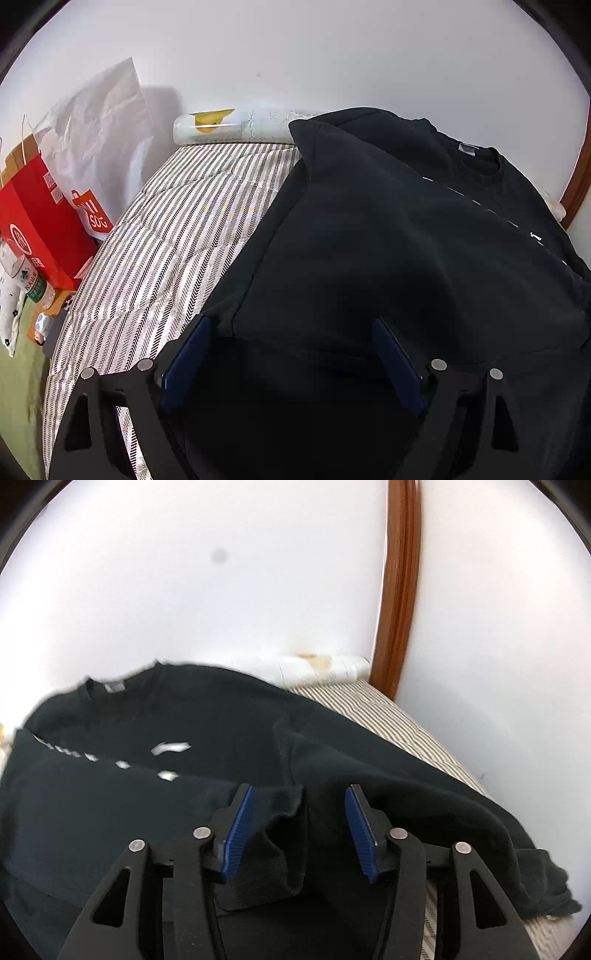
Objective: Fold small clothes
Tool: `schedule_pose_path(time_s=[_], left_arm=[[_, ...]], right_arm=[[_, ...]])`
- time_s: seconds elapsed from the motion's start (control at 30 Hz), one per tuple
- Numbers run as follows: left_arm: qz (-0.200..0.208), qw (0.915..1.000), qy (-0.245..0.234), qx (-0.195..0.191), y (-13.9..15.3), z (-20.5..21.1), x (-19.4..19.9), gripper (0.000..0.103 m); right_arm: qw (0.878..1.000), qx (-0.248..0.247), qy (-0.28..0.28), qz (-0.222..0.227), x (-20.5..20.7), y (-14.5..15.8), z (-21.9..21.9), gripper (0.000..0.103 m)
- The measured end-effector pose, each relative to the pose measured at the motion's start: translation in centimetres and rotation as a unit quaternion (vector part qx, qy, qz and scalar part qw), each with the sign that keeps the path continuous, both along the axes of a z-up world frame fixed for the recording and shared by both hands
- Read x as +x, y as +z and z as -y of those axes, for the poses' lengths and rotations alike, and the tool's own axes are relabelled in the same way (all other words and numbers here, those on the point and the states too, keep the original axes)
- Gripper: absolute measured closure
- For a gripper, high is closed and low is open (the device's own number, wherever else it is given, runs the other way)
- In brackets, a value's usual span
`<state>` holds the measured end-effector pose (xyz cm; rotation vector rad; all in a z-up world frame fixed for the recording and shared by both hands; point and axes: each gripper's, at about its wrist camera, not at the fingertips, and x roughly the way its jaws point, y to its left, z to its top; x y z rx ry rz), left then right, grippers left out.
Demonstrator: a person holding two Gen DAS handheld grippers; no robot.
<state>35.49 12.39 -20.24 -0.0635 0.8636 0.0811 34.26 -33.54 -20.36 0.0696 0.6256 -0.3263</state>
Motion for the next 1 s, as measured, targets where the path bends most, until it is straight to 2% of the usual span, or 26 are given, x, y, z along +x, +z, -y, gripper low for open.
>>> schedule_pose_path(time_s=[0.07, 0.1, 0.17, 0.3, 0.4, 0.47, 0.67, 0.77, 0.87, 1.0], left_arm=[[0.000, 1.0000, 0.000, 0.000, 0.0, 0.0, 0.0, 0.015], [0.000, 1.0000, 0.000, 0.001, 0.0, 0.0, 0.0, 0.015], [0.000, 1.0000, 0.000, 0.002, 0.0, 0.0, 0.0, 0.015], [0.000, 1.0000, 0.000, 0.003, 0.0, 0.1, 0.0, 0.015], [0.001, 1.0000, 0.000, 0.004, 0.0, 0.2, 0.0, 0.015], [0.004, 1.0000, -0.001, 0.002, 0.0, 0.2, -0.1, 0.015], [0.016, 0.9998, -0.008, -0.011, 0.4, 0.0, -0.6, 0.015], [0.020, 0.9993, -0.009, -0.029, 0.6, -0.4, -0.7, 0.015], [0.022, 0.9985, -0.007, -0.050, 0.7, -1.0, -0.8, 0.015], [0.023, 0.9983, -0.006, -0.054, 0.9, -1.0, -1.0, 0.015]], right_arm=[[1.000, 0.022, 0.022, 0.005, 0.1, 0.1, -0.1, 0.046], [0.999, 0.028, 0.036, -0.001, 0.3, -0.1, -0.4, 0.042], [0.998, 0.030, 0.058, -0.019, 1.0, -0.7, -1.3, 0.040], [0.995, 0.014, 0.074, -0.061, 2.0, -2.3, -2.6, 0.040], [0.993, -0.029, 0.058, -0.103, 2.8, -3.7, -3.3, 0.039], [0.991, -0.024, 0.056, -0.123, 3.1, -4.1, -3.1, 0.038], [0.995, 0.011, 0.047, -0.089, 1.8, -2.5, -1.8, 0.038], [0.997, 0.031, 0.071, -0.022, -0.2, 0.7, -2.2, 0.037], [0.994, 0.043, 0.097, 0.008, -2.1, 4.1, -2.5, 0.036], [0.994, 0.034, 0.096, 0.027, -5.6, 6.8, -0.7, 0.027]])
